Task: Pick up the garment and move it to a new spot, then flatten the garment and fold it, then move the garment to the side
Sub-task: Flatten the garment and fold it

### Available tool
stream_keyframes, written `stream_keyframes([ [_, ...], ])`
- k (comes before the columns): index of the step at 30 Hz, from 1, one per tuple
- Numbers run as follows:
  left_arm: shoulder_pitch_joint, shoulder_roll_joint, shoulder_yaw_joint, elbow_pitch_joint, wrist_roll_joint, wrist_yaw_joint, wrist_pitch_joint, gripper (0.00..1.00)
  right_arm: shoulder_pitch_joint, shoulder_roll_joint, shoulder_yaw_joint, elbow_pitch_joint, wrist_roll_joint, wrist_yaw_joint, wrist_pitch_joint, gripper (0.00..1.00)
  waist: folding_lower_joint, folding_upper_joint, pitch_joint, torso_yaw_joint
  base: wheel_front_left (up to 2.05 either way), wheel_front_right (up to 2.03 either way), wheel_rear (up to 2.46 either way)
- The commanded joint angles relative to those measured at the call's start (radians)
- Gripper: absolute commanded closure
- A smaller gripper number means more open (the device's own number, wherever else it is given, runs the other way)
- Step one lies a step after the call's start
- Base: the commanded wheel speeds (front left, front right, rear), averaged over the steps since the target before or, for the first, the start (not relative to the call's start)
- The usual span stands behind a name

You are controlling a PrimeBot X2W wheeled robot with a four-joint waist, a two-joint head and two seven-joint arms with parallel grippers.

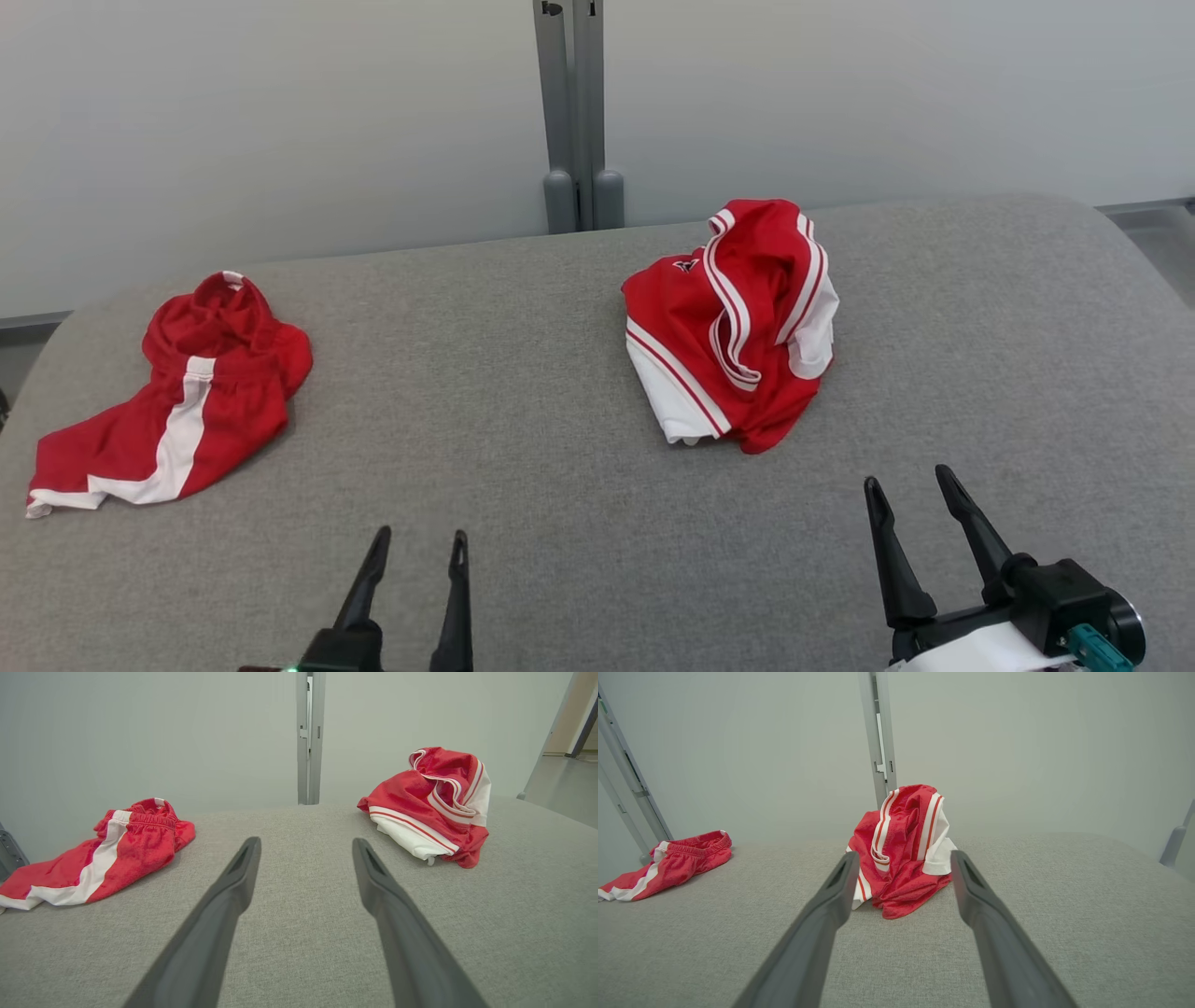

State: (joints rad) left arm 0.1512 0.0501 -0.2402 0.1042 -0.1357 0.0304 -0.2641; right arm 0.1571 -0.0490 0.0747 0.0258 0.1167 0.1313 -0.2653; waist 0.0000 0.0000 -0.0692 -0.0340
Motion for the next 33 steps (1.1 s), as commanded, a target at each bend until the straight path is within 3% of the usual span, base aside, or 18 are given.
stream_keyframes([
  [1, -0.024, 0.0, -0.012, 0.013, 0.008, -0.014, 0.0, 0.0, -0.012, -0.003, 0.0, -0.005, -0.005, -0.001, 0.002, 0.0, 0.0, 0.0, 0.022, -0.03, 0.0, 0.0, 0.0],
  [8, -0.145, 0.001, -0.114, 0.134, 0.025, -0.099, 0.0, 0.0, -0.042, -0.002, 0.008, -0.011, -0.012, -0.001, 0.002, 0.0, 0.0, 0.0, 0.099, -0.116, 0.0, 0.0, 0.0],
  [16, -0.42, 0.002, -0.28, 0.295, -0.012, -0.153, 0.0, 0.0, -0.139, -0.001, 0.015, -0.029, 0.014, -0.001, 0.002, 0.0, 0.0, 0.0, 0.304, -0.188, 0.0, 0.0, 0.0],
  [24, -0.658, 0.003, -0.454, 0.418, -0.124, -0.16, 0.0, 0.0, -0.202, -0.002, 0.053, -0.02, 0.038, -0.001, 0.002, 0.0, 0.0, 0.0, 0.406, -0.244, 0.0, 0.0, 0.0],
  [33, -0.798, 0.003, -0.487, 0.523, -0.223, -0.115, 0.0, 0.0, -0.234, -0.001, 0.076, -0.024, 0.06, -0.001, 0.002, 0.0, 0.0, 0.0, 0.451, -0.298, 0.0, 0.0, 0.0],
])
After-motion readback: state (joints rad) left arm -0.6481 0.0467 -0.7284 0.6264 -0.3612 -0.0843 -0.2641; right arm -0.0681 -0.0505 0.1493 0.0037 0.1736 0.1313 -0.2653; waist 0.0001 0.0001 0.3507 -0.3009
